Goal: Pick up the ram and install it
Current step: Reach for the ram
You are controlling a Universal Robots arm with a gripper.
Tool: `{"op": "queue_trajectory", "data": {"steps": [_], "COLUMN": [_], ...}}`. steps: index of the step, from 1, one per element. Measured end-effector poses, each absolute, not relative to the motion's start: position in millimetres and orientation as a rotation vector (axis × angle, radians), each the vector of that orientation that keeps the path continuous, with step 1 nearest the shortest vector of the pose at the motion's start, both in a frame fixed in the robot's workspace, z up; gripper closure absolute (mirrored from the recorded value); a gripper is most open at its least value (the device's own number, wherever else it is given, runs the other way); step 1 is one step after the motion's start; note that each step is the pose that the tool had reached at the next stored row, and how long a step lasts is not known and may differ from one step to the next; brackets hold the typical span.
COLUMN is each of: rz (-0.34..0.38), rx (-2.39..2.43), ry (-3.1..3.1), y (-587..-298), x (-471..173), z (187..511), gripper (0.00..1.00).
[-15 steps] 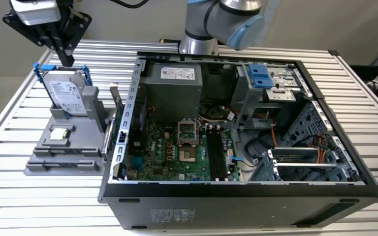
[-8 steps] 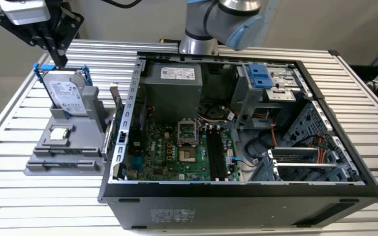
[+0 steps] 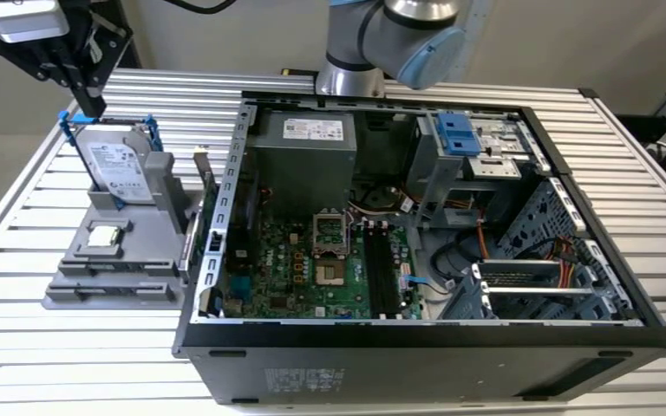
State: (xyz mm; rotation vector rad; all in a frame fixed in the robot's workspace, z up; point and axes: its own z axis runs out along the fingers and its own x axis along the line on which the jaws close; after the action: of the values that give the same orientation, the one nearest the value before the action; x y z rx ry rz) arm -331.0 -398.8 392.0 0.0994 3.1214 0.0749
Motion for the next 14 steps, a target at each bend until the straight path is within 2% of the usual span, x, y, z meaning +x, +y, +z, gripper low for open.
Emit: {"op": "queue_trajectory", "data": {"steps": [14], "rz": [0.076], "rx": [0.011], "ry": [3.124], "y": [-399], "x": [-349], "z": [392], "gripper": [1.00]}}
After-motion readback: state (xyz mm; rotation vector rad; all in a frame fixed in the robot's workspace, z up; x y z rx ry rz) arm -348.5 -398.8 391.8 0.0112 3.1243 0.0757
